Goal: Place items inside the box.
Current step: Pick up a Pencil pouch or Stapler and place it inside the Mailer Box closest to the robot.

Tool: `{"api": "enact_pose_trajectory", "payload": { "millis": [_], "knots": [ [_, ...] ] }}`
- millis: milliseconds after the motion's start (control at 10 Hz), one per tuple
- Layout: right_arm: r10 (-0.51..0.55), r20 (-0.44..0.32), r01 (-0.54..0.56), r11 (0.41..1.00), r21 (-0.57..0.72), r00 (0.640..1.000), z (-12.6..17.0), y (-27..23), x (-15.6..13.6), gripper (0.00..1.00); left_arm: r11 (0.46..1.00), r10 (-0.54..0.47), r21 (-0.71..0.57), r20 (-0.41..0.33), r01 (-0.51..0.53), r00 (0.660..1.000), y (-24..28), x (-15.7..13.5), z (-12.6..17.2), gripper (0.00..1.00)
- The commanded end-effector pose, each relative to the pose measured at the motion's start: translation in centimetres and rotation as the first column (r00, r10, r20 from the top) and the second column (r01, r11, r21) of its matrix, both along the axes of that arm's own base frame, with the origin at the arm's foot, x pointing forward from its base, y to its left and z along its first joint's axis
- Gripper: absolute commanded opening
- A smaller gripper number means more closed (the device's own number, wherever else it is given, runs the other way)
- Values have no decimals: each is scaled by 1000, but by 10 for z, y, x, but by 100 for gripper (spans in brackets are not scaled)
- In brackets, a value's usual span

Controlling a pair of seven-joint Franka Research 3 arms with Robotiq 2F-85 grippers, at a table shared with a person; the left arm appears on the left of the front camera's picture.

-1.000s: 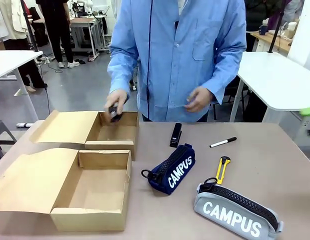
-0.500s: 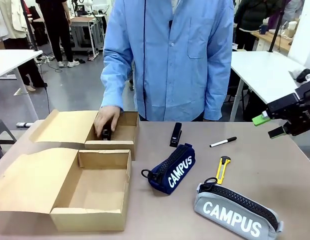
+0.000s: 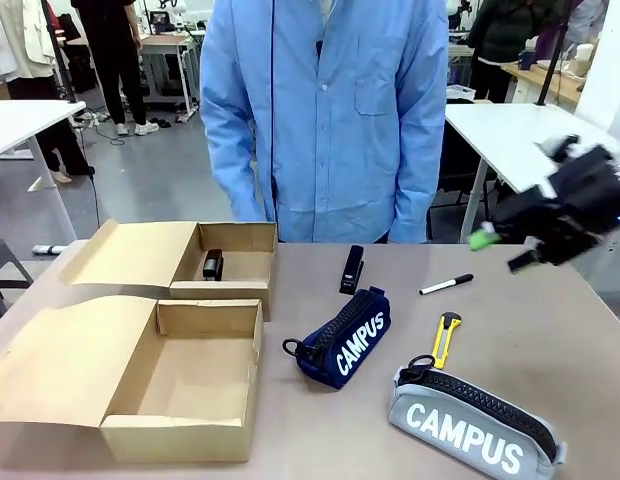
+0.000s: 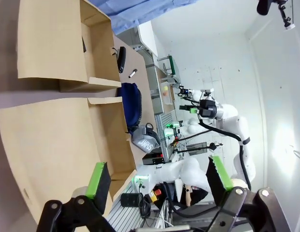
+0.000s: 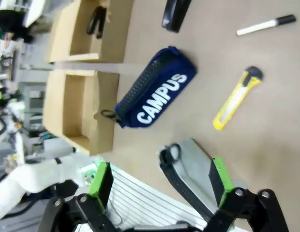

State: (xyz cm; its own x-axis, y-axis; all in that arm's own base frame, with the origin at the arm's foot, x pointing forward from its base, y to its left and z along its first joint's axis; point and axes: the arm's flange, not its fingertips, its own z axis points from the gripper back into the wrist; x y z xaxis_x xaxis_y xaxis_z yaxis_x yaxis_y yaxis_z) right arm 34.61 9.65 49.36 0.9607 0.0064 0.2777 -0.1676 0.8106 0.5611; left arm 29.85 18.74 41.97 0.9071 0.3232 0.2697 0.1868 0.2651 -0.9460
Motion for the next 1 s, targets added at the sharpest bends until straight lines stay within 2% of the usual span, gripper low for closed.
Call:
{"api": "enact_pose_trajectory", "payload": {
  "millis": [0, 200, 300, 400, 500, 600, 700, 800, 900],
  "knots": [
    [-106, -113, 89, 986, -141, 988, 15, 81, 50, 100, 1000, -3, -10, 29, 3, 1000, 0, -2, 2, 100],
    [-217, -171, 171, 954, -246, 961, 3, 149, 85, 100, 1000, -3, -10, 29, 3, 1000, 0, -2, 2, 100],
    [-311, -160, 249, 915, -318, 937, -11, 178, 101, 100, 1000, -3, -10, 29, 3, 1000, 0, -2, 2, 100],
    [-363, -135, 294, 883, -366, 922, -24, 196, 115, 100, 1000, -3, -10, 29, 3, 1000, 0, -2, 2, 100],
    [-418, -82, 344, 830, -438, 905, -32, 203, 125, 100, 1000, -3, -10, 29, 3, 1000, 0, -2, 2, 100],
    [-237, -63, 181, 864, -469, 969, -23, 197, 107, 100, 1000, -3, -10, 29, 3, 1000, 0, -2, 2, 100],
    [-345, -106, 290, 890, -352, 933, -40, 186, 107, 100, 1000, -3, -10, 29, 3, 1000, 0, -2, 2, 100],
    [-323, -79, 264, 873, -411, 943, -45, 188, 114, 100, 1000, -3, -10, 29, 3, 1000, 0, -2, 2, 100],
    [-669, -2, 582, 647, -493, 743, -48, 185, 111, 100, 1000, -3, -10, 29, 3, 1000, 0, -2, 2, 100]
  ]
}}
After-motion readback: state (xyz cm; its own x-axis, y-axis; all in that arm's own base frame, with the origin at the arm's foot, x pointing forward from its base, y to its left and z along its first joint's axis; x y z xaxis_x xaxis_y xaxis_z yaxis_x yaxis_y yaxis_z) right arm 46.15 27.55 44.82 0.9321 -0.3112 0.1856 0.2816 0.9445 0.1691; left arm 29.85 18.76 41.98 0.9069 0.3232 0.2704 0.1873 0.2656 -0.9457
